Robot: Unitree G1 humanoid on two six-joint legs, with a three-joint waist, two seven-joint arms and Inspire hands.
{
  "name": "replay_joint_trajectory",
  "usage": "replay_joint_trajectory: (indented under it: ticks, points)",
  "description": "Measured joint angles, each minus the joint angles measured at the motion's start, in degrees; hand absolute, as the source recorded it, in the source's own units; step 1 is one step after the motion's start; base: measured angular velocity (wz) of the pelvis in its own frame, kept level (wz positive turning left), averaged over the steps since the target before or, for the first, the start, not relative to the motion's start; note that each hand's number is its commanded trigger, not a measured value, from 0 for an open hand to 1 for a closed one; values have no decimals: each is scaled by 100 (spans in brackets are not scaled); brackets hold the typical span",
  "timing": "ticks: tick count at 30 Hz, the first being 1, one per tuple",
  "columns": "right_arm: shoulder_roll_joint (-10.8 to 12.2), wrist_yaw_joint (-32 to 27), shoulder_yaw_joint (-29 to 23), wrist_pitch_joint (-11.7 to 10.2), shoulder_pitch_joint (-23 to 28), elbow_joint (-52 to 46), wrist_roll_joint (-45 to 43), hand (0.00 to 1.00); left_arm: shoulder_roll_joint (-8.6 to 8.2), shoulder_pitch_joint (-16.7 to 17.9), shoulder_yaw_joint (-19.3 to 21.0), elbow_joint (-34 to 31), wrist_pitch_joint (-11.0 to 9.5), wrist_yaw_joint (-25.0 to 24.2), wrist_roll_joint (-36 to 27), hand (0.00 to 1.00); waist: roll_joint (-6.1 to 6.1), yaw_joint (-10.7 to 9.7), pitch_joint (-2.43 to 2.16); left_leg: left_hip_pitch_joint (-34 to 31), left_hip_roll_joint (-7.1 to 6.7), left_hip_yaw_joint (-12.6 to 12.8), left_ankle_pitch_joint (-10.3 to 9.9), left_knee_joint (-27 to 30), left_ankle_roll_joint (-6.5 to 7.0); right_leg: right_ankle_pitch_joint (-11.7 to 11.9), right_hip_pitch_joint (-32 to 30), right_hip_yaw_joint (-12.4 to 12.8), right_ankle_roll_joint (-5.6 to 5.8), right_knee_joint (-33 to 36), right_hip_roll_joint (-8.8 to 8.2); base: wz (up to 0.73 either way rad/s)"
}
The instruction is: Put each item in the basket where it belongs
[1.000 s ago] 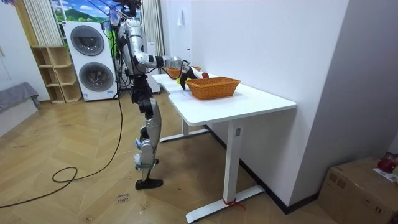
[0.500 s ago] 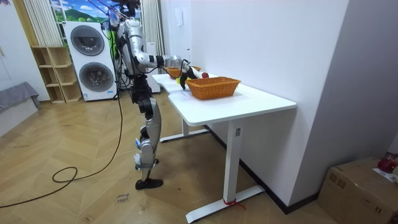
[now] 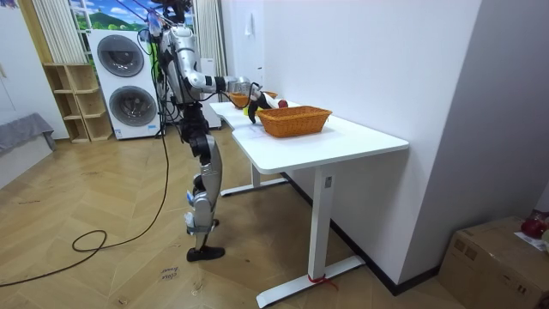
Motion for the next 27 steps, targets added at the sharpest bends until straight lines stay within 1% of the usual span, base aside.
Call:
replay_joint_trajectory:
  ticks: [7, 10, 13, 19, 20, 21, 22, 25, 27]
  points:
    - [18, 10, 33, 40, -11, 4, -64, 0, 0, 0, -2, 0, 3, -4, -11, 0, -5, 25, -4, 13, 2, 3, 1, 2, 0, 5, 31, 10, -2, -1, 2, 0]
    - [18, 11, 69, 95, -60, 58, -65, 0, 1, 2, 0, 2, 21, 14, -16, 0, -4, 19, -2, 50, 2, -4, 0, 7, 0, 6, 81, 1, -2, -9, 2, 0]
    - [18, 13, 80, 97, -130, 215, -63, 0, 0, -23, -1, 4, 60, 35, -12, 0, -4, 13, -1, 92, 0, -44, 0, 3, 1, 6, 125, 5, -1, -10, 5, 0]
    - [18, 11, 90, 168, -152, 263, -98, 0, 0, -42, 2, -5, 228, 103, 20, 0, -1, 74, 1, 93, 1, -68, 3, 9, -2, 11, 103, -5, -6, -10, 9, 0]
    - [18, 11, 97, 201, -154, 262, -100, 48, 0, -42, 2, -10, 270, 114, 23, 0, -1, 80, 1, 92, 1, -72, 3, 8, -2, 11, 101, -7, -6, -10, 9, 0]
    - [18, 11, 109, 222, -155, 261, -101, 79, 0, -42, 2, -18, 300, 124, 24, 0, -1, 80, 1, 91, 1, -73, 3, 8, -3, 11, 98, -8, -6, -9, 9, 0]
    - [18, 11, 113, 227, -155, 261, -101, 100, 0, -44, 2, -22, 312, 129, 26, 0, -1, 80, 1, 90, 1, -73, 3, 8, -3, 12, 97, -8, -7, -9, 10, 0]
    - [18, -16, 120, 236, -159, 259, -155, 100, 1, -58, 3, -26, 355, 168, 38, 0, -1, 80, 1, 88, 1, -73, 4, 8, -4, 12, 95, -8, -8, -9, 10, 0]
    - [46, -190, 124, 237, -245, 312, -360, 100, 1, -59, 1, -57, 372, 218, 39, 0, -1, 88, 0, 91, -1, -71, 5, 8, -4, 13, 108, -8, -8, -8, 10, 0]
